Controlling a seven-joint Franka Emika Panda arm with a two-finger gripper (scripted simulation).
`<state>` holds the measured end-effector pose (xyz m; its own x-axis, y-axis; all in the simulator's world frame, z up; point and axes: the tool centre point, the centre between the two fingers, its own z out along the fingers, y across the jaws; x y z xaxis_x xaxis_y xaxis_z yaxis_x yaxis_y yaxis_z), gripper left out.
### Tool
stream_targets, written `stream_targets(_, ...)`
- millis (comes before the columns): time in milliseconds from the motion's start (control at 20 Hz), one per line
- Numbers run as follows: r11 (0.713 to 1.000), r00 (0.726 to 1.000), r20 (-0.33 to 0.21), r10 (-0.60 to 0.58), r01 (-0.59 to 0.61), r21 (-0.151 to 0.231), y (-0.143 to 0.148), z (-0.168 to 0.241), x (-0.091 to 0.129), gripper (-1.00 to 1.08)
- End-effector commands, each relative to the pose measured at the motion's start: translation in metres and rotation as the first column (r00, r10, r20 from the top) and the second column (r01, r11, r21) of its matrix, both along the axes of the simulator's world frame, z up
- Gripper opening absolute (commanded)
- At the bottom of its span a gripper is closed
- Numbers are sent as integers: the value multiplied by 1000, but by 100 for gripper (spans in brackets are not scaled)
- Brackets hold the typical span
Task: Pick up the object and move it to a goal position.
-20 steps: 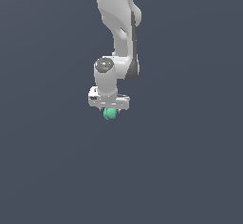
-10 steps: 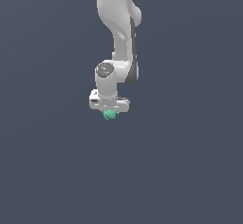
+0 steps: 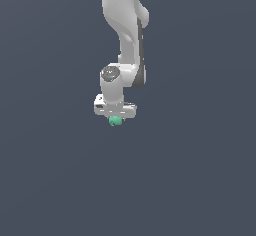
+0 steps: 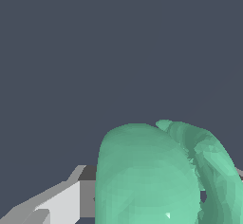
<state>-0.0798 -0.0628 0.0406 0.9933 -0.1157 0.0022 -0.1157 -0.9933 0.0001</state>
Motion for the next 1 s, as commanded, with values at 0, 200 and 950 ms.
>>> stream_targets(0,1000,1000,8,-2,2,-2,0,1,3,-100)
stream_targets(200,1000,999,49,-15,15,-11,2,9,17,-100)
stream_targets(950,988,913,395,-99,137,-70,12,96,122,-100)
